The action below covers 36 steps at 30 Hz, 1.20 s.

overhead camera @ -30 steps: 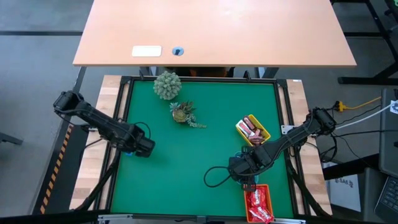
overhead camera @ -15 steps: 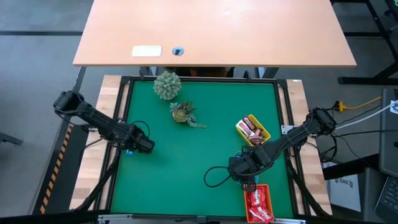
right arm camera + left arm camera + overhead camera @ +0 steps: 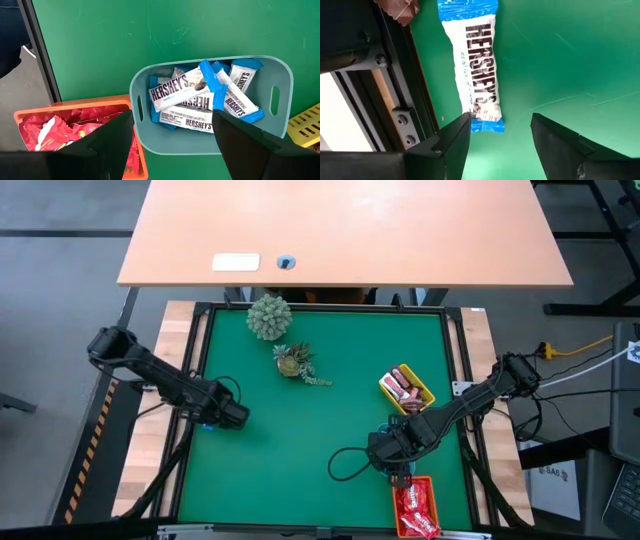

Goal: Sort candy
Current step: Put the white chocolate into the blue bin

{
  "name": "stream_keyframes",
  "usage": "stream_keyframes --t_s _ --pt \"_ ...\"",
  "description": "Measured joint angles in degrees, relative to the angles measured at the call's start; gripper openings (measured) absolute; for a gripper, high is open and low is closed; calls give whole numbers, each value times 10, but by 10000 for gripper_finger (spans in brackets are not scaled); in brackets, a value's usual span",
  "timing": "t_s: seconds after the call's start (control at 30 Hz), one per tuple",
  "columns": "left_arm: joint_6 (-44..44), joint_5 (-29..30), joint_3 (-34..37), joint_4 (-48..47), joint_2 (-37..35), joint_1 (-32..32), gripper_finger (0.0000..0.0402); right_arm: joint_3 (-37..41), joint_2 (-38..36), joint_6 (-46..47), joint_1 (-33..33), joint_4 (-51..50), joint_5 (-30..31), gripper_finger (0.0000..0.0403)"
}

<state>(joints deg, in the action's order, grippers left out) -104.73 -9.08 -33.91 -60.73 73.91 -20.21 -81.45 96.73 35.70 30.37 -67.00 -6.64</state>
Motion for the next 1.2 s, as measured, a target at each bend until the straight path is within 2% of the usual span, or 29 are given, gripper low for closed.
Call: stream_keyframes --t_s 0.2,0.4,0.47,0.63,0.77,0.87,1.1,1.2 --pt "39 -4 0 0 20 4 194 0 0 -1 0 -1 0 269" --pt "45 -118 0 -1 20 13 194 0 0 -2 0 -2 0 269" --pt "43 -131 0 -2 20 4 194 0 0 -2 0 -2 0 269" --pt "-12 -129 0 -57 20 -10 194 0 0 -2 0 -2 0 269" --pt "-51 -100 0 -81 19 -10 194 0 0 -3 0 -2 0 269" --pt "-57 -85 0 -57 19 -10 194 0 0 -17 0 -2 4 269" --pt "-41 -92 0 -54 19 -10 194 0 0 -32 0 -2 21 269" --pt "-59 -72 0 -47 19 -10 194 0 0 -32 0 -2 21 269"
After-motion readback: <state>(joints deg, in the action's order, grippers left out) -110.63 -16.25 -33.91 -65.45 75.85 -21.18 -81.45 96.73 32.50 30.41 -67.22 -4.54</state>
